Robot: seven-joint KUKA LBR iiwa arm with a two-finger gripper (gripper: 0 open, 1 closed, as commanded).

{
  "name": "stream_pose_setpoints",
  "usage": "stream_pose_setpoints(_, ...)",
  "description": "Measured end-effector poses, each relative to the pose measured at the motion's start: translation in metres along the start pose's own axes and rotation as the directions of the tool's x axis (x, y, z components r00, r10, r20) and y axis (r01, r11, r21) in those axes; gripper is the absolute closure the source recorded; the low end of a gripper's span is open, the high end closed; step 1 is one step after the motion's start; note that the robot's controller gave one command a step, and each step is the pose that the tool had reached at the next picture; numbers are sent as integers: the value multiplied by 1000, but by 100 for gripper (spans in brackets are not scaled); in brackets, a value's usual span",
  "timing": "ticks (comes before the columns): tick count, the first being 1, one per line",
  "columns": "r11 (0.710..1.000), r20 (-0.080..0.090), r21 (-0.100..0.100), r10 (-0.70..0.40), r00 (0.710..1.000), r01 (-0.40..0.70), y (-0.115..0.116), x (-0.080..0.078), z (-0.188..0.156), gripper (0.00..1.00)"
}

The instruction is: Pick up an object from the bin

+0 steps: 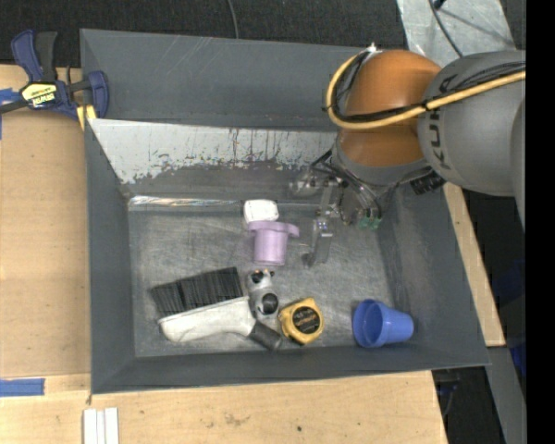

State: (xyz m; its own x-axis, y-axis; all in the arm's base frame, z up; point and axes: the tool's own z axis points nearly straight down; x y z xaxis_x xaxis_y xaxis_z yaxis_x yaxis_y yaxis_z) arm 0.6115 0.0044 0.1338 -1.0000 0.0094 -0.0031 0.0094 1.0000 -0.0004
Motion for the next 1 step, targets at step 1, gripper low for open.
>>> stream_pose_setpoints(1,1000,0,0,-2,1000,2,1,0,1,0)
